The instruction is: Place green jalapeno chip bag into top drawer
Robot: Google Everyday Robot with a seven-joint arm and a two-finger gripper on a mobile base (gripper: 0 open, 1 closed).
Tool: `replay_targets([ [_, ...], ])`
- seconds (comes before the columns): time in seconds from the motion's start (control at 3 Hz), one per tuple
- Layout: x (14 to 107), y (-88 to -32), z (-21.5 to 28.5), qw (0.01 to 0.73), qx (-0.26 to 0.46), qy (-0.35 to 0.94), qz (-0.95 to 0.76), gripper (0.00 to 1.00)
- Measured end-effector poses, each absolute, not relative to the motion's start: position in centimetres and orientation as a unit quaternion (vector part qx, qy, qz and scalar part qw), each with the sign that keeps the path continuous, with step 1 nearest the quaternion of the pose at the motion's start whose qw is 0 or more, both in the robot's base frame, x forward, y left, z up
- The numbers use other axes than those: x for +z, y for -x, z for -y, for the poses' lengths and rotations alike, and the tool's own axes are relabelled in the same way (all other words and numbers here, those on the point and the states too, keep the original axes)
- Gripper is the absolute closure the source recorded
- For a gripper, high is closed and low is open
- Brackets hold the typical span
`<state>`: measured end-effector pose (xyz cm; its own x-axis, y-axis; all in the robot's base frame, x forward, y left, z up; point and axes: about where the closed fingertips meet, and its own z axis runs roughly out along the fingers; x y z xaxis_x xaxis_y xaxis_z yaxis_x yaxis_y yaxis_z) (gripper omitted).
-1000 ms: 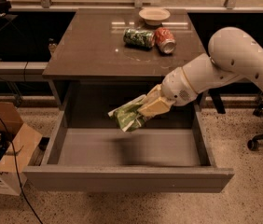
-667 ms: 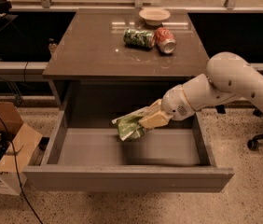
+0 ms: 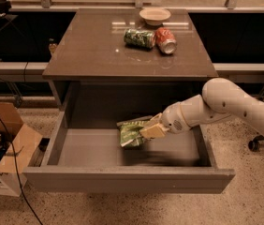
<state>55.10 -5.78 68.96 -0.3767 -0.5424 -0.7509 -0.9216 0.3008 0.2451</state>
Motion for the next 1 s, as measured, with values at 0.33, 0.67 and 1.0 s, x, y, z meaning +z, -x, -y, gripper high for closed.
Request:
replay_targets([
  [0.33,69.00,-54.98,5.59,0.277,0.342,0.486,-0.755,0.50],
  [0.67,68.91,-54.93,5.39,0.276,0.343,0.487,-0.754,0.27],
  [1.0,68.83,-54.88,5.19,0.275,0.344,0.488,-0.753,0.04],
])
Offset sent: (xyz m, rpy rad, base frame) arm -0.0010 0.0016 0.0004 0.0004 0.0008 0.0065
